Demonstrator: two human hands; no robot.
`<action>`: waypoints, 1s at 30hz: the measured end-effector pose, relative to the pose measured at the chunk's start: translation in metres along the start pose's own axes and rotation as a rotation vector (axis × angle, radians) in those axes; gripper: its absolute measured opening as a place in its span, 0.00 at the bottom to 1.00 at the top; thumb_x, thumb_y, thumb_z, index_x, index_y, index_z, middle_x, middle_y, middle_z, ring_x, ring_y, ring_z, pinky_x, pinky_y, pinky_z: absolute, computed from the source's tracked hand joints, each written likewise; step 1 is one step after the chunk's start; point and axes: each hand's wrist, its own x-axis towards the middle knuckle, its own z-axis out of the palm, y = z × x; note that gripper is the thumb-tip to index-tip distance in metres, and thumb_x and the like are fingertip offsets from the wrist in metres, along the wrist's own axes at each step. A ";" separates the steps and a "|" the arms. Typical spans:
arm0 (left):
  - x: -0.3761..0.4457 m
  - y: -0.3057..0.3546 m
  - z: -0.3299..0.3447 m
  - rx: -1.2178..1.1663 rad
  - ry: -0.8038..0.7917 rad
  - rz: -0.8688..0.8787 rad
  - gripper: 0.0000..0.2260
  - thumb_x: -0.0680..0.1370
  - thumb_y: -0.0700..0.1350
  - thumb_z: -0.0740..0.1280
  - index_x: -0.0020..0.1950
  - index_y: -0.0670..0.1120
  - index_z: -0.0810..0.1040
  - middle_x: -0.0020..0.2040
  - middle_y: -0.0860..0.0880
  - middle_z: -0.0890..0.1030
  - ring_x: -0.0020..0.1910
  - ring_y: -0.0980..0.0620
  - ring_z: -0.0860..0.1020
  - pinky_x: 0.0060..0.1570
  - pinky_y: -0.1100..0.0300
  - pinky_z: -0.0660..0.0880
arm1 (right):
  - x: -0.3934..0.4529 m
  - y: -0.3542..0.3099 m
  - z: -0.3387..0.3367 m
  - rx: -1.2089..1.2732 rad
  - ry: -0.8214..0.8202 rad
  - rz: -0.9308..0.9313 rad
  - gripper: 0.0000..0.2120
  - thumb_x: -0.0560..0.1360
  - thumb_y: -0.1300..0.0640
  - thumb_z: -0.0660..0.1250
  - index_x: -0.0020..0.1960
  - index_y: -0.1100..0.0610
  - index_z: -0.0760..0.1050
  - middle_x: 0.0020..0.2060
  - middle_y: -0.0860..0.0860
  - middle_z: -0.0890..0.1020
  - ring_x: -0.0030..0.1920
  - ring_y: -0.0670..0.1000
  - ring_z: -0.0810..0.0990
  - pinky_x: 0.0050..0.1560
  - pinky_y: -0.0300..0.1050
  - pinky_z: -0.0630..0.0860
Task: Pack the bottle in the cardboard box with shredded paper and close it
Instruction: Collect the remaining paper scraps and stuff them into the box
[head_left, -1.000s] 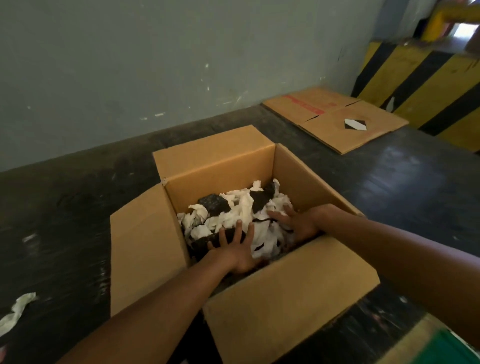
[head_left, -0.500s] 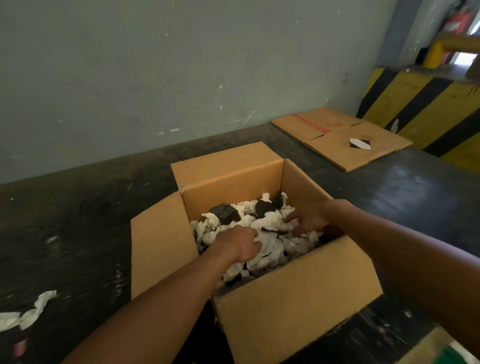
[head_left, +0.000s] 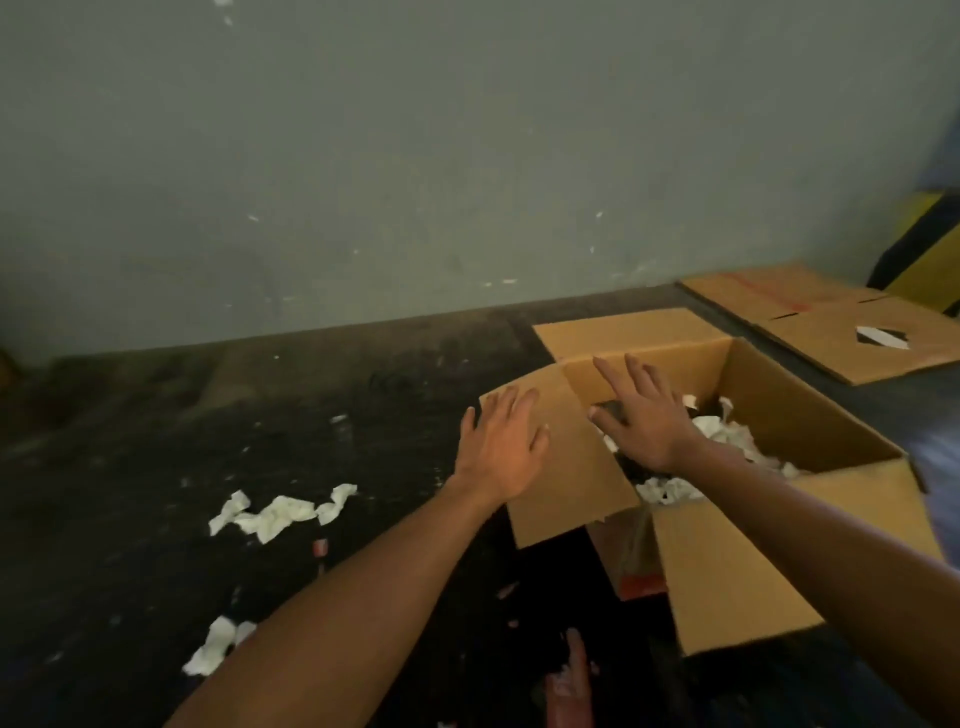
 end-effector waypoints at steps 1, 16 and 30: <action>-0.019 -0.020 -0.003 -0.011 -0.007 -0.032 0.26 0.83 0.56 0.53 0.79 0.52 0.52 0.80 0.48 0.53 0.79 0.46 0.50 0.76 0.41 0.49 | -0.006 -0.022 0.013 -0.020 0.015 -0.031 0.33 0.78 0.37 0.53 0.78 0.41 0.40 0.79 0.54 0.43 0.78 0.59 0.42 0.74 0.65 0.47; -0.309 -0.283 0.021 -0.137 -0.288 -0.657 0.49 0.71 0.71 0.62 0.78 0.55 0.33 0.80 0.44 0.39 0.78 0.38 0.42 0.74 0.37 0.47 | -0.135 -0.251 0.234 0.060 -0.423 -0.136 0.36 0.77 0.34 0.54 0.75 0.35 0.36 0.78 0.53 0.37 0.77 0.59 0.38 0.74 0.66 0.45; -0.249 -0.311 0.072 -0.013 -0.259 -0.606 0.55 0.65 0.78 0.59 0.73 0.60 0.24 0.77 0.45 0.27 0.75 0.35 0.30 0.72 0.32 0.39 | -0.014 -0.270 0.290 0.020 -0.454 -0.121 0.43 0.71 0.26 0.55 0.74 0.34 0.32 0.77 0.53 0.32 0.76 0.61 0.33 0.73 0.68 0.42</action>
